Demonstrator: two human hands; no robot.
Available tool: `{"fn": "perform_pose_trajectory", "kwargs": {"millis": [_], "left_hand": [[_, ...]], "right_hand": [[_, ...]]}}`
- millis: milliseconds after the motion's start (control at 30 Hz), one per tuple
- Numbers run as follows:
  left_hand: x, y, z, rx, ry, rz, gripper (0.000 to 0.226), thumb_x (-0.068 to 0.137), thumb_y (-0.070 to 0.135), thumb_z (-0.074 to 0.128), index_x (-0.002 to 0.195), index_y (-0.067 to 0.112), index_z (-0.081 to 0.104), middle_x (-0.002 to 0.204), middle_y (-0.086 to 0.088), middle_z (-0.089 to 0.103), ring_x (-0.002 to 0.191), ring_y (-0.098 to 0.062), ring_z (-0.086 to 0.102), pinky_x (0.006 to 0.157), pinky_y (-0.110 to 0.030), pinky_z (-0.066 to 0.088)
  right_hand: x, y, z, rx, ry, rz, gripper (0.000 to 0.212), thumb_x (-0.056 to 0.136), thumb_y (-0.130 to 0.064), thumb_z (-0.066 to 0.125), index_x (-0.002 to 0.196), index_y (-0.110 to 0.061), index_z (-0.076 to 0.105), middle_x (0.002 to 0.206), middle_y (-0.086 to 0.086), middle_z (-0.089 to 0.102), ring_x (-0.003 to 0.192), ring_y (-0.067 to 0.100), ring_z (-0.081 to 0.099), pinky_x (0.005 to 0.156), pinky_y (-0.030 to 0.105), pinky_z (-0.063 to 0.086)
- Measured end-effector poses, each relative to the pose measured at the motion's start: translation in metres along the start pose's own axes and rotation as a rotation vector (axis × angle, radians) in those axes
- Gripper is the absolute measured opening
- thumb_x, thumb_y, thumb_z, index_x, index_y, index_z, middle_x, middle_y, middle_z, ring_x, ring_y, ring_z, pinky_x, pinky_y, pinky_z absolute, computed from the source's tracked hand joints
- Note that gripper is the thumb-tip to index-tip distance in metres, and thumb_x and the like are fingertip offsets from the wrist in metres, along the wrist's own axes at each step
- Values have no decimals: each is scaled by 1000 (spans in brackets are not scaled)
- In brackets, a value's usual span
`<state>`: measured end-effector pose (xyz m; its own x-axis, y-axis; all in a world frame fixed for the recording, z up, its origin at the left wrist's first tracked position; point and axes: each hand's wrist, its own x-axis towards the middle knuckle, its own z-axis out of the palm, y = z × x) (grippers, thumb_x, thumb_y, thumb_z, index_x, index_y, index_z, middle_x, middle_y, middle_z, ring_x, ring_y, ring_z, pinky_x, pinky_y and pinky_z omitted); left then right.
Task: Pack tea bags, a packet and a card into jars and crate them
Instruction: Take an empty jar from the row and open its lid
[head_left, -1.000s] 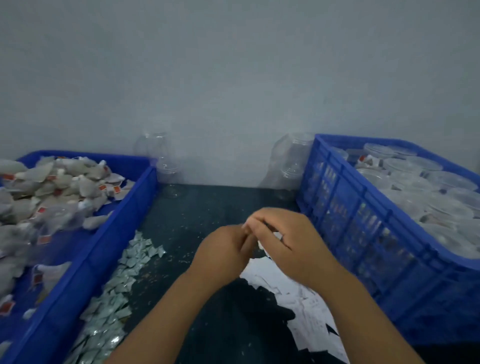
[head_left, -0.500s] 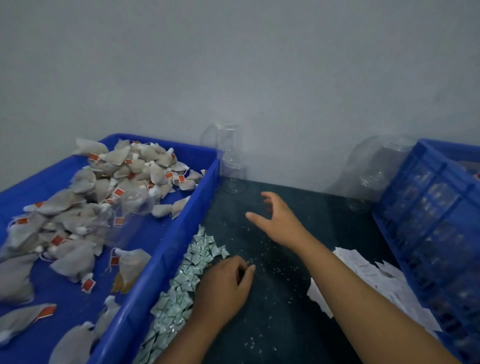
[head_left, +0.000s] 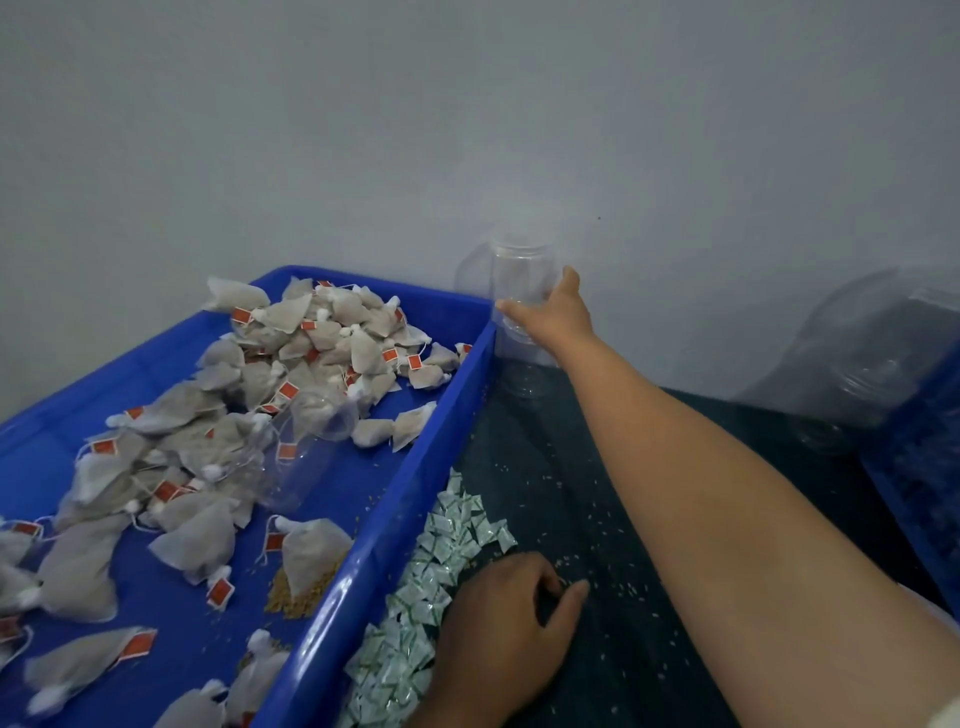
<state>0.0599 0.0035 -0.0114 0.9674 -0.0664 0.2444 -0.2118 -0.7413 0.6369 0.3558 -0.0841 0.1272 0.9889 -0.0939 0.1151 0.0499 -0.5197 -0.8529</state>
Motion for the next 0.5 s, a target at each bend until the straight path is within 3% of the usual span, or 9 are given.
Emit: {"fn": "perform_pose_trajectory", "kwargs": {"millis": [133,300,400,500], "left_hand": [[1,1,-1,-1,13,18,47,99,71,37,75,32,48,69,13,52,74,-4,55,55,-18,37],[1,3,-4,13,32,28,43,106,52,29,73,29,43,66,9,50,66,-9,51,60,-31,41],[1,4,-7,3,15,1,40,105,48,27,84,27,55,74,9,60,71,-8,57,68,-37,49],[2,5,-9,-14,17,-17,27,108,40,36,93,31,57,83,11,65,76,-6,59,72,-38,52]], "right_hand": [[-15,1,-11,46,64,-95,98,85,-57,88,163,-18,42,159,9,52,143,24,53,116,39,48],[-86,12,-39,340,35,-154,85,85,-44,93,151,-31,41,150,-5,46,138,13,49,112,33,47],[-147,25,-59,364,-71,-136,94,80,-41,97,149,-32,34,144,-8,56,134,10,57,110,35,49],[-216,43,-79,323,-150,-69,107,67,-57,100,149,-41,33,137,-12,60,123,4,63,100,33,55]]}}
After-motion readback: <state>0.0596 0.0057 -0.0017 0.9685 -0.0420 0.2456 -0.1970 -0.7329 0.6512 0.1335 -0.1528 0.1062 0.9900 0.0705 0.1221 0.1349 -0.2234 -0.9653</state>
